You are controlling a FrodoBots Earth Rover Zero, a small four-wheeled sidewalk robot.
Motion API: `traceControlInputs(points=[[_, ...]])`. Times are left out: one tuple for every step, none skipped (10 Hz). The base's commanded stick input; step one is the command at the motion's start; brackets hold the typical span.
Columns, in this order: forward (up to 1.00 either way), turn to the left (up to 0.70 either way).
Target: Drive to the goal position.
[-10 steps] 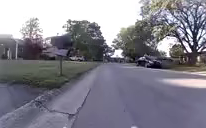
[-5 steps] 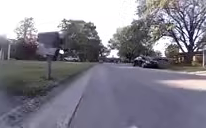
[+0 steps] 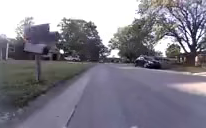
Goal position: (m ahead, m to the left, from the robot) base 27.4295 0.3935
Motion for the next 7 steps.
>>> traceControlInputs(points=[[1.00,0.00],[1.00,0.00],[1.00,0.00],[1.00,0.00],[1.00,0.00],[1.00,0.00],[1.00,0.00]])
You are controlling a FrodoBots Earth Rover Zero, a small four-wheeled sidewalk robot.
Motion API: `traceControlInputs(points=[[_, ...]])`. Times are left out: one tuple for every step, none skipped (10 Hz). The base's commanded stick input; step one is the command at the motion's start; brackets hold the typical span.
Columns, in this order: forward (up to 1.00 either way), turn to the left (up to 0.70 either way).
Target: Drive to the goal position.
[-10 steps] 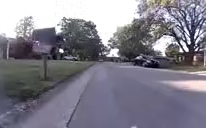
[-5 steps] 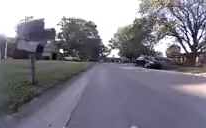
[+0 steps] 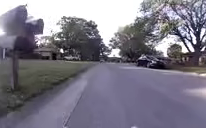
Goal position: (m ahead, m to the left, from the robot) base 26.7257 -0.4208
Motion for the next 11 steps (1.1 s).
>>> traceControlInputs(points=[[1.00,0.00],[1.00,0.00],[1.00,0.00],[1.00,0.00],[1.00,0.00],[1.00,0.00],[1.00,0.00],[1.00,0.00],[1.00,0.00],[1.00,0.00],[1.00,0.00]])
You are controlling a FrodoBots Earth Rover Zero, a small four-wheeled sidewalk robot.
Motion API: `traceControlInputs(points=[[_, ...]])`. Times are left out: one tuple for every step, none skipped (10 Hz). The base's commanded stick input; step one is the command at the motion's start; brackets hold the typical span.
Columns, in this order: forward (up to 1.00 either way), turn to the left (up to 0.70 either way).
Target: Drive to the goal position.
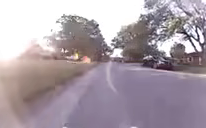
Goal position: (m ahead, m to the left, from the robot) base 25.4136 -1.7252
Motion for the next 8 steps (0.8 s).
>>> traceControlInputs(points=[[1.00,0.00],[1.00,0.00],[1.00,0.00],[1.00,0.00],[1.00,0.00],[1.00,0.00],[1.00,0.00],[1.00,0.00]])
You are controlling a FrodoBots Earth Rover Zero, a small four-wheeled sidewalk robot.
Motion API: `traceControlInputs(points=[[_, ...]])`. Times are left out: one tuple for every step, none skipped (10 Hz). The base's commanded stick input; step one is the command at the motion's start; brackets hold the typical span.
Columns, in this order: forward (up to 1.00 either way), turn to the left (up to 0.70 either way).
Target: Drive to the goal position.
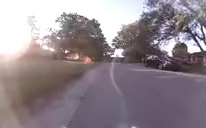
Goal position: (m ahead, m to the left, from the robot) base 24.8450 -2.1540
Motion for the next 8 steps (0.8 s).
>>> traceControlInputs(points=[[1.00,0.00],[1.00,0.00],[1.00,0.00],[1.00,0.00],[1.00,0.00],[1.00,0.00],[1.00,0.00],[1.00,0.00]])
